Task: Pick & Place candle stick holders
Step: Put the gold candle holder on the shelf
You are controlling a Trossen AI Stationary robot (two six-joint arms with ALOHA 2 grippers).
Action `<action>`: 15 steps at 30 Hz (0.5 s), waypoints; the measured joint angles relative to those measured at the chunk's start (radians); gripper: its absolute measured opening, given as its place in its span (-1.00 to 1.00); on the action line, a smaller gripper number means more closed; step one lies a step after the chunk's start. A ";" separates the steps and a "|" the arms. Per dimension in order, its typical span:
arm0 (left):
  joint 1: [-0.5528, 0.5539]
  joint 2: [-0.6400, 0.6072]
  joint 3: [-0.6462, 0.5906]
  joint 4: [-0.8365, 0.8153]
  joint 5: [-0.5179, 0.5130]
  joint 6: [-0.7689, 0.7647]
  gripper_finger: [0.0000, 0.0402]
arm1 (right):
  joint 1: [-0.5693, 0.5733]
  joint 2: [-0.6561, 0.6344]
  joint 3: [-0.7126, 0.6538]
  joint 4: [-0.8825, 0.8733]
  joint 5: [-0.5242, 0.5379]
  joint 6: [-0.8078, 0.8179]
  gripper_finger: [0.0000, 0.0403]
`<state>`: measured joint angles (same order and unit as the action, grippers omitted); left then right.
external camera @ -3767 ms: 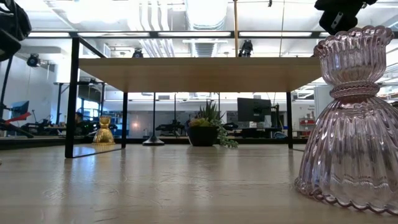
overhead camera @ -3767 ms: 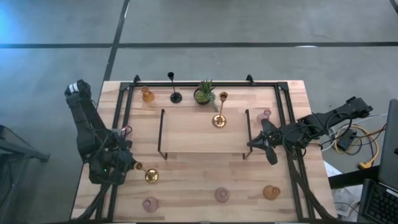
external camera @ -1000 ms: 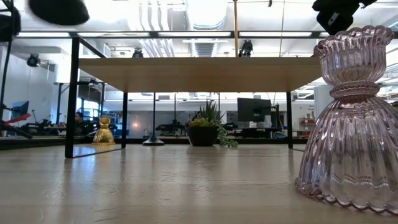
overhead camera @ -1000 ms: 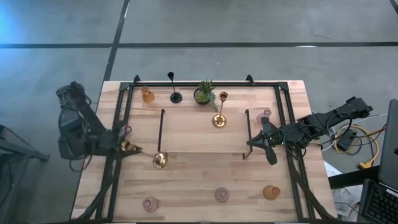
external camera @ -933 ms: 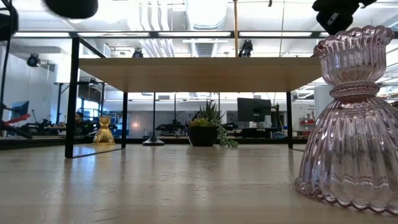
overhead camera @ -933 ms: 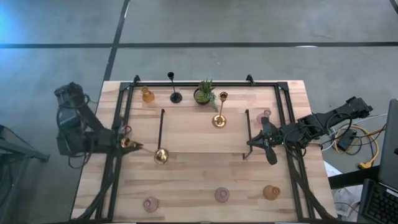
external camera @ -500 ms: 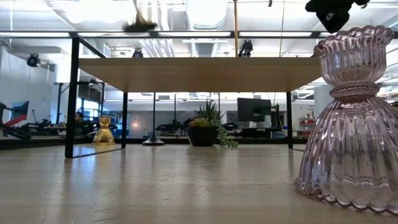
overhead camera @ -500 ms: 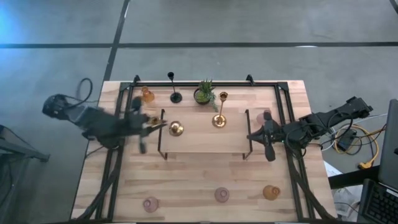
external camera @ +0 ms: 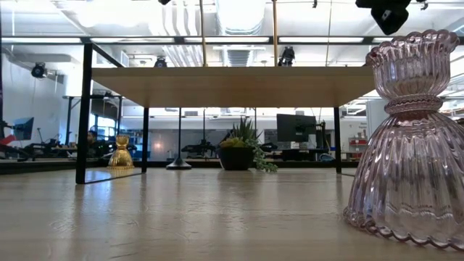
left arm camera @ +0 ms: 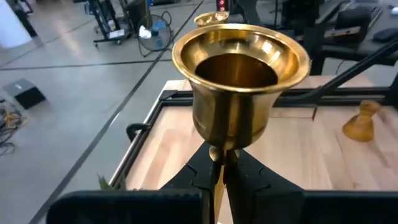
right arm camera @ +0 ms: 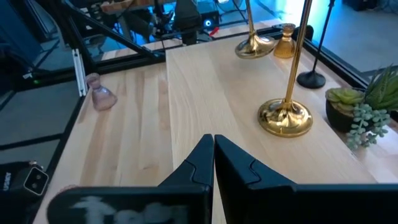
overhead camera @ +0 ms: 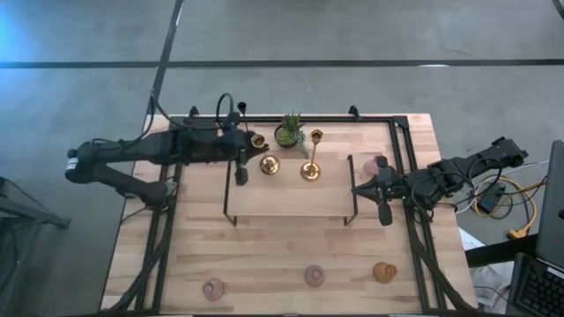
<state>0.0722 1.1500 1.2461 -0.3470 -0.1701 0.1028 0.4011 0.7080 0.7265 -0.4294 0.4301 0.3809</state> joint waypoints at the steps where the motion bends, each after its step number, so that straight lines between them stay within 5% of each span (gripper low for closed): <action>1: 0.012 0.004 0.001 0.003 0.013 -0.009 -0.90 | 0.000 0.000 0.000 0.000 0.000 -0.003 -0.96; 15: 0.083 0.047 0.004 -0.046 0.082 -0.059 -0.90 | 0.000 -0.001 0.000 0.000 0.020 -0.027 -0.96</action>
<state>0.1555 1.1966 1.2503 -0.3927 -0.0880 0.0443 0.4008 0.7071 0.7265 -0.4294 0.4501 0.3542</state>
